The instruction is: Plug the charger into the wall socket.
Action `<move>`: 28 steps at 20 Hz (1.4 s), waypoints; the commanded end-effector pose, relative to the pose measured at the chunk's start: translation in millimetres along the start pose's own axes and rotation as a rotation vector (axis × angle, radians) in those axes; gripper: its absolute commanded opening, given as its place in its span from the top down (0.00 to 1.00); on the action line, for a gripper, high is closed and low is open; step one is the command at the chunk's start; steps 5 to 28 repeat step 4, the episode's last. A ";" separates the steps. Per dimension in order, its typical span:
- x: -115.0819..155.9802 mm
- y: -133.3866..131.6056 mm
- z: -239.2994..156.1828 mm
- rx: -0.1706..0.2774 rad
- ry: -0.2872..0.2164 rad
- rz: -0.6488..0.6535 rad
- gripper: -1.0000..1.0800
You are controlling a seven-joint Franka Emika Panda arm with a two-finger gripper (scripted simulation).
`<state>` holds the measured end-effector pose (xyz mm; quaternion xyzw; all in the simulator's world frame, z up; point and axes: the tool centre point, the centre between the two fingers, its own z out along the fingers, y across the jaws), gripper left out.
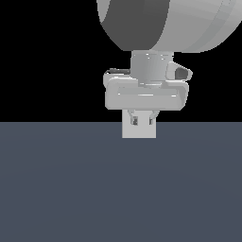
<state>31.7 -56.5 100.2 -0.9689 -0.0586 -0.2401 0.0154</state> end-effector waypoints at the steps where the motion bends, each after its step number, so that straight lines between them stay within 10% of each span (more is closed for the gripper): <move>1: 3.0 0.1 1.6 -0.001 0.000 -0.001 1.00; 28: 3.0 0.2 1.8 -0.001 0.000 -0.001 1.00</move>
